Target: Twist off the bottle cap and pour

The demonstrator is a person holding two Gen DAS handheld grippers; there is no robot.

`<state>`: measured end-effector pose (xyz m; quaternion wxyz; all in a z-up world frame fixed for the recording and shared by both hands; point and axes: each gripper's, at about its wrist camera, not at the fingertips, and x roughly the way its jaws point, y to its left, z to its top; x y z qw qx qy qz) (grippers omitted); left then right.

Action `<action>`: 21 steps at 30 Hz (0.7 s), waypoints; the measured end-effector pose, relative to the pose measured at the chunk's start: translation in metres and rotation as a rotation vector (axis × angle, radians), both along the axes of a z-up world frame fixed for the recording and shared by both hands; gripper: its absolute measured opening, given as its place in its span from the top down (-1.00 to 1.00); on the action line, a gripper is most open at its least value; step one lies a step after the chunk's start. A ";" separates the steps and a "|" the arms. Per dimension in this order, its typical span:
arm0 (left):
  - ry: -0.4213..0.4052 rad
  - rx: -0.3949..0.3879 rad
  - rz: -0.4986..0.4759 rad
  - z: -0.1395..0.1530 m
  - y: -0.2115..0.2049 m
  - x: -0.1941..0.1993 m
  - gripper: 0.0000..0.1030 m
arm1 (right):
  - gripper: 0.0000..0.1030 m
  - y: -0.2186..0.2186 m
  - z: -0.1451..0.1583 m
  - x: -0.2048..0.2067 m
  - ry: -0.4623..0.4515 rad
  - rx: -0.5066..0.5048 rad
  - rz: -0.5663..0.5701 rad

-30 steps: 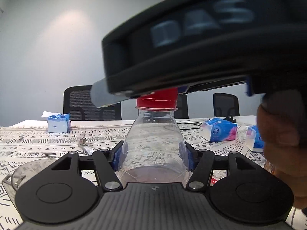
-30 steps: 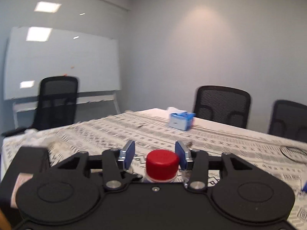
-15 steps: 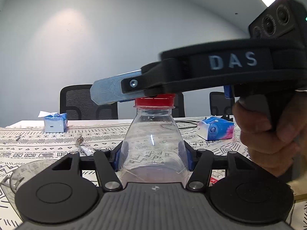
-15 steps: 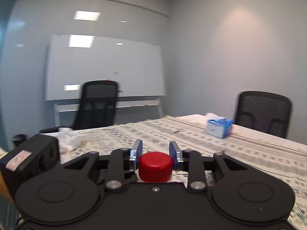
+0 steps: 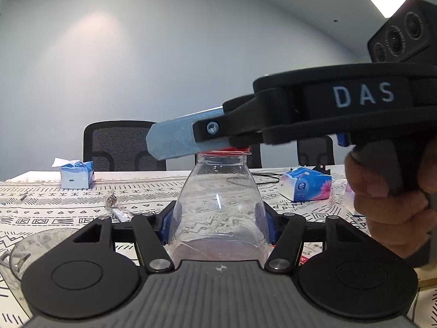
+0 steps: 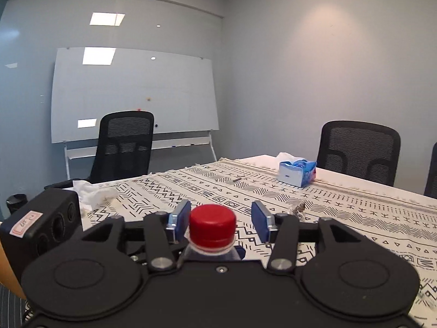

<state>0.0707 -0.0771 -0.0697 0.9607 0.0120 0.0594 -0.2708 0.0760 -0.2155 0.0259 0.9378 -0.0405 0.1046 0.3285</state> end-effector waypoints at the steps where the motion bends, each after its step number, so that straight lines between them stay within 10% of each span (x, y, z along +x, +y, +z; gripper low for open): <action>1: -0.003 0.003 0.000 0.000 -0.001 0.000 -0.13 | -0.12 -0.001 -0.001 -0.003 -0.006 0.015 -0.012; 21: -0.007 0.009 0.013 -0.001 -0.002 0.002 -0.16 | -0.24 -0.001 -0.014 -0.018 -0.025 0.095 -0.128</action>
